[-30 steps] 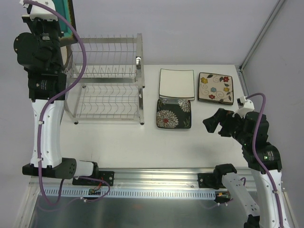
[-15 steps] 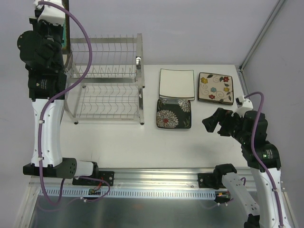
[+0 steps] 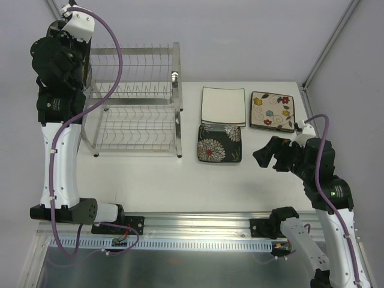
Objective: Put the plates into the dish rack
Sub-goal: Insert the plate into the dish rack
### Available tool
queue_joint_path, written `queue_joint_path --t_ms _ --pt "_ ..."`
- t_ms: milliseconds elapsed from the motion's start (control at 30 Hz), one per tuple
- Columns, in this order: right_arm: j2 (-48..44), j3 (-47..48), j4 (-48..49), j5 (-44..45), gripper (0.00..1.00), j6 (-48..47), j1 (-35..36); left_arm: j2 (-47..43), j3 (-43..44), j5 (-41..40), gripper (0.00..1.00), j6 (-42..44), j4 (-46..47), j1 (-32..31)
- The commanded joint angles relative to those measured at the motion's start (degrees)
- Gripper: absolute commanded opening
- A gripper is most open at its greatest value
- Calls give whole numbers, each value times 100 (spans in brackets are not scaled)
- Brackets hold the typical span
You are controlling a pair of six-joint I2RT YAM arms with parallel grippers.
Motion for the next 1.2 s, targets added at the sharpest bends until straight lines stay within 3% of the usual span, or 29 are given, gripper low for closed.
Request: queue_joint_path --t_ms 0,1167 --pt "68 84 131 -95 100 -157 77 -180 327 92 0 309 1131 81" --pt "103 128 113 -157 100 -139 157 -417 881 -110 0 -104 982 81"
